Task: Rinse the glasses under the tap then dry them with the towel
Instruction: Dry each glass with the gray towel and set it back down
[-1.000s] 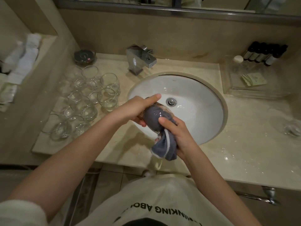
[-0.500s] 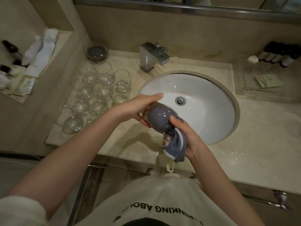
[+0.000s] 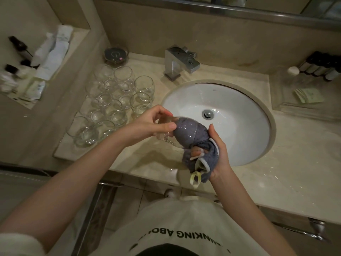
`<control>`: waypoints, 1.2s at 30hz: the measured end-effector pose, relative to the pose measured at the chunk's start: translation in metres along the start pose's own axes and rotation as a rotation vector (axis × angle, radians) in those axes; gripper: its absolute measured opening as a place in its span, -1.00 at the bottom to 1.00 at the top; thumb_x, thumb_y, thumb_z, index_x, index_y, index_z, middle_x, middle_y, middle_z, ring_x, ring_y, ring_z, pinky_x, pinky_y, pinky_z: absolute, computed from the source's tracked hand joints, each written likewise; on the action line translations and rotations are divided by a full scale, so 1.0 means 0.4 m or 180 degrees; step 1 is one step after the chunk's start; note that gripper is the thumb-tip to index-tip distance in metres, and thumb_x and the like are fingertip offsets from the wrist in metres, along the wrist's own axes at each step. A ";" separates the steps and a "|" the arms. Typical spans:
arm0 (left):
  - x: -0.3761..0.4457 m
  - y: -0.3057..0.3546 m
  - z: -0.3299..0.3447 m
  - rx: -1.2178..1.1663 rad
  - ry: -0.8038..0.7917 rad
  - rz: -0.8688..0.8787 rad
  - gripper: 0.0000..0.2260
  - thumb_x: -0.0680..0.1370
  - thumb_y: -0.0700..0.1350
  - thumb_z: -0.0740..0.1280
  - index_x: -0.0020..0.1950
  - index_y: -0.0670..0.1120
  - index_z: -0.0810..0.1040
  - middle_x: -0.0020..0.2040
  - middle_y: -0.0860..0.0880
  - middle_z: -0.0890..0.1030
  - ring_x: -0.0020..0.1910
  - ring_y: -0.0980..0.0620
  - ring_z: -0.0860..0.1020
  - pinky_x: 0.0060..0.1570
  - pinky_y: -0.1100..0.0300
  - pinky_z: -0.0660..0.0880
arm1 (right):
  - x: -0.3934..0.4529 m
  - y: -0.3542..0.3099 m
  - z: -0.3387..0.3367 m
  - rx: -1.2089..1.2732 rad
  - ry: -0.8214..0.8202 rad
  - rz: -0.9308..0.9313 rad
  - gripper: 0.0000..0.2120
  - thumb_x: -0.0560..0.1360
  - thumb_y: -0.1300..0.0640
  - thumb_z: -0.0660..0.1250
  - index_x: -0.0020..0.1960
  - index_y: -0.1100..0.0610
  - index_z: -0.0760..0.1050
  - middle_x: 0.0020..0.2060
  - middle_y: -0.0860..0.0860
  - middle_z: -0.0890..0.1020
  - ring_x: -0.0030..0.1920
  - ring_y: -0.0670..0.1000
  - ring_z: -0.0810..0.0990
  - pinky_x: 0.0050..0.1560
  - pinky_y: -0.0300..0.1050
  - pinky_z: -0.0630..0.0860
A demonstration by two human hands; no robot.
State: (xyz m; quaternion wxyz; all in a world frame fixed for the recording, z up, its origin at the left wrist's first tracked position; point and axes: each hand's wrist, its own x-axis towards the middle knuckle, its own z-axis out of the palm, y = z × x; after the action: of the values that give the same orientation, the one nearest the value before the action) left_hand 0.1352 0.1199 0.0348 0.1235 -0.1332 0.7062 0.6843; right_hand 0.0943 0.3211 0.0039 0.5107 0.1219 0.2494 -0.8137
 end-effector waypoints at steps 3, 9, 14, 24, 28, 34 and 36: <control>-0.012 -0.012 -0.011 -0.0054 0.0005 -0.0101 -0.49 0.20 0.05 0.55 0.06 -0.04 0.47 0.01 -0.01 0.57 -0.15 0.14 0.62 -0.06 0.09 0.54 | 0.002 0.007 0.001 0.0043 0.0051 -0.0116 -0.14 -0.04 -0.02 0.72 0.13 0.27 0.46 -0.41 0.13 0.62 -0.58 -0.02 0.53 -0.56 -0.24 0.51; -0.029 -0.063 -0.026 -0.0898 0.0255 -0.0246 -0.62 0.29 -0.22 0.49 -0.06 -0.12 0.35 0.11 -0.13 0.66 -0.07 -0.05 0.67 -0.17 0.14 0.61 | 0.000 -0.003 0.008 0.0285 0.0677 -0.0991 -0.69 0.41 -0.08 0.41 -0.23 0.17 0.69 -0.35 0.04 0.63 -0.47 -0.04 0.56 -0.34 -0.17 0.54; -0.045 -0.099 0.003 -0.1083 -0.0048 -0.0560 -0.55 0.30 -0.27 0.45 0.11 -0.12 0.36 0.07 -0.13 0.69 -0.10 -0.05 0.66 -0.23 0.16 0.55 | 0.017 0.001 0.056 0.0438 0.0783 -0.1252 -0.42 0.63 -0.07 0.11 -0.35 0.18 0.69 -0.38 0.07 0.67 -0.49 -0.04 0.62 -0.51 -0.25 0.53; -0.075 -0.113 -0.004 -0.1302 -0.0169 -0.0684 -0.41 0.19 -0.14 0.67 0.12 -0.17 0.50 0.03 -0.20 0.69 -0.10 -0.06 0.69 -0.31 0.21 0.59 | 0.019 0.007 0.096 0.0434 0.0893 -0.1304 -0.47 0.62 -0.06 0.13 -0.29 0.19 0.69 -0.34 0.06 0.68 -0.45 -0.02 0.64 -0.49 -0.26 0.53; -0.075 -0.141 -0.015 -0.2069 0.0291 -0.0609 -0.13 -0.07 0.06 0.72 0.14 -0.16 0.51 0.03 -0.19 0.69 -0.05 -0.09 0.69 -0.04 0.05 0.63 | 0.009 0.003 0.095 0.0443 0.1077 -0.1407 -0.57 0.62 -0.05 0.15 -0.18 0.19 0.63 -0.38 0.05 0.66 -0.51 -0.04 0.60 -0.53 -0.27 0.50; -0.051 -0.116 0.024 -0.3116 0.0976 -0.0131 -0.08 -0.17 -0.02 0.74 0.14 -0.11 0.52 -0.07 -0.12 0.69 -0.17 0.01 0.68 -0.15 0.15 0.64 | 0.000 0.021 0.123 0.0296 0.1136 -0.1142 -0.34 0.62 -0.10 0.10 -0.51 0.15 0.63 -0.53 0.01 0.58 -0.61 -0.05 0.53 -0.60 -0.33 0.45; -0.042 -0.104 0.039 -0.3181 0.1051 -0.0008 -0.06 -0.17 -0.03 0.74 0.18 -0.06 0.53 -0.04 -0.09 0.67 -0.17 0.03 0.66 -0.23 0.19 0.61 | 0.002 0.026 0.127 0.0230 0.1159 -0.1090 -0.33 0.62 -0.10 0.09 -0.52 0.15 0.62 -0.55 0.01 0.57 -0.62 -0.06 0.52 -0.60 -0.34 0.44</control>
State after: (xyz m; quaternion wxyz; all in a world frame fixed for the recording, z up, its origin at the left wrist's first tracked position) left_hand 0.1655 0.1347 0.0016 -0.0672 -0.2828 0.3037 0.9073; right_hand 0.1062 0.2899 0.0438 0.3073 0.2406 0.3250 -0.8614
